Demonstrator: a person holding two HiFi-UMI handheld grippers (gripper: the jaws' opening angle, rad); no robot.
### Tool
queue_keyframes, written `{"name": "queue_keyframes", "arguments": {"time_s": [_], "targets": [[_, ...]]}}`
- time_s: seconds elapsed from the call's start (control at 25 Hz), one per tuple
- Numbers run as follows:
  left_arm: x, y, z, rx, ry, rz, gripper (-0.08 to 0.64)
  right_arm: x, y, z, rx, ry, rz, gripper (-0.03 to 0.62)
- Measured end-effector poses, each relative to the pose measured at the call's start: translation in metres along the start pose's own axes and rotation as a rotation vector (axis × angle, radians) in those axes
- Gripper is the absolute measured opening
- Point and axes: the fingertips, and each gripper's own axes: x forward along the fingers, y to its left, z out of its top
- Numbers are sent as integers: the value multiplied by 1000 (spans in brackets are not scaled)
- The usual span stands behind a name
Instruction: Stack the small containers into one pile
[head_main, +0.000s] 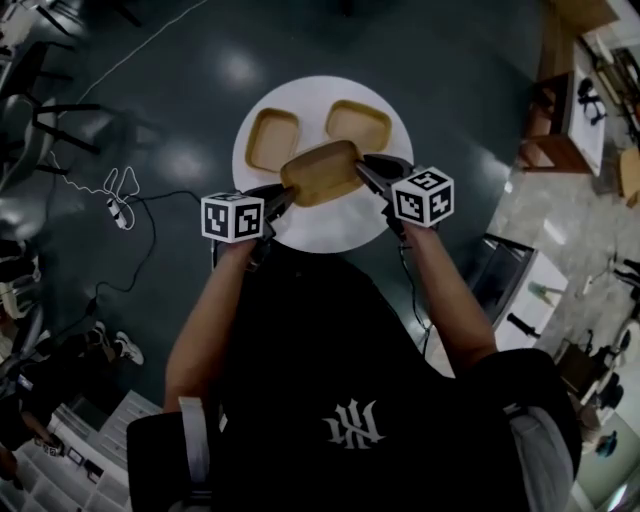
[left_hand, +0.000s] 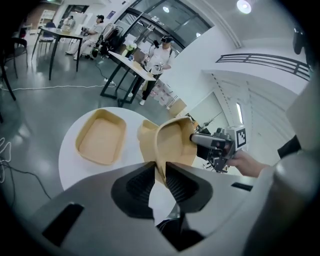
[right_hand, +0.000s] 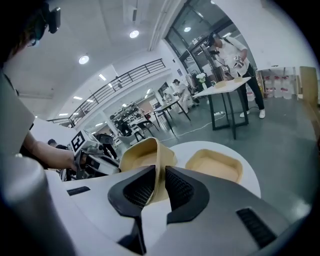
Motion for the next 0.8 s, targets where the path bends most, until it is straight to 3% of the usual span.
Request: {"name": "queue_keyframes", "arguments": {"time_s": [0.36, 0.8], "targets": [[-12, 13, 21, -81, -109, -84, 70, 35, 9, 40, -121, 48, -4, 78], [-26, 29, 35, -194, -175, -163, 71, 79, 11, 75, -186, 84, -61, 77]]}}
